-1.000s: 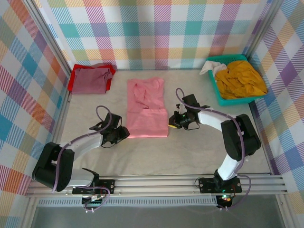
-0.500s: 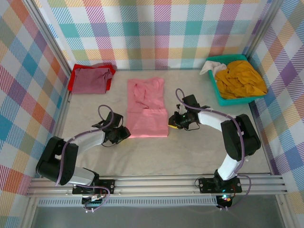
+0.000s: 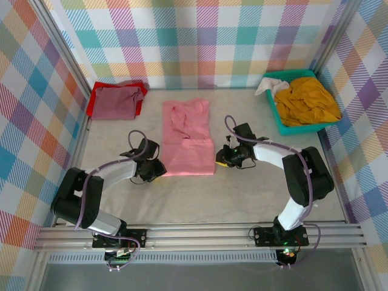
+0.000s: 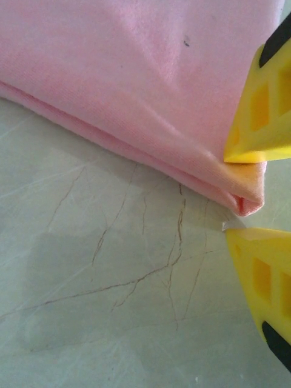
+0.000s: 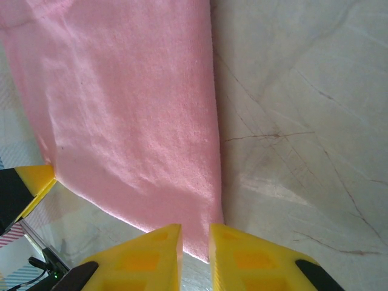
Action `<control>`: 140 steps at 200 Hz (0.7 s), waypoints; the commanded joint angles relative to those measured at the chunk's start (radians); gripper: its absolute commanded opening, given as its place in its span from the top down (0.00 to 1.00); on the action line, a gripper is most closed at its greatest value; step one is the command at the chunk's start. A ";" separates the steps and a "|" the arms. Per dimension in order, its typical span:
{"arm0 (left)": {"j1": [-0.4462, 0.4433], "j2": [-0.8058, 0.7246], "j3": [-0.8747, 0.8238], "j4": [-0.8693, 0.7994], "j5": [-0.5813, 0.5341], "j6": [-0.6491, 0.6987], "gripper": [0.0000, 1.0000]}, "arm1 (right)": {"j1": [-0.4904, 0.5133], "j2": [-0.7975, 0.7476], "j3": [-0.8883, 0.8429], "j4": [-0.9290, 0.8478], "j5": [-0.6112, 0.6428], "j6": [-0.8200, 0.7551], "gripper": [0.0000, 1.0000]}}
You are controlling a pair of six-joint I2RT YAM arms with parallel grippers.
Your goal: Fold and stack the t-shirts
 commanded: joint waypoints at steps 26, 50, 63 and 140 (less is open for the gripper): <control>-0.006 0.052 0.059 0.115 0.017 0.019 0.66 | 0.006 -0.033 -0.013 0.008 -0.004 -0.003 0.81; -0.010 0.069 0.091 0.106 0.023 0.025 0.69 | 0.006 -0.046 -0.014 0.001 0.002 -0.005 0.80; -0.010 0.078 0.108 0.093 0.020 0.031 0.71 | 0.006 -0.050 -0.014 -0.005 0.005 -0.006 0.81; -0.020 0.104 0.127 0.088 0.025 0.030 0.80 | 0.006 -0.061 -0.016 -0.013 0.009 -0.007 0.80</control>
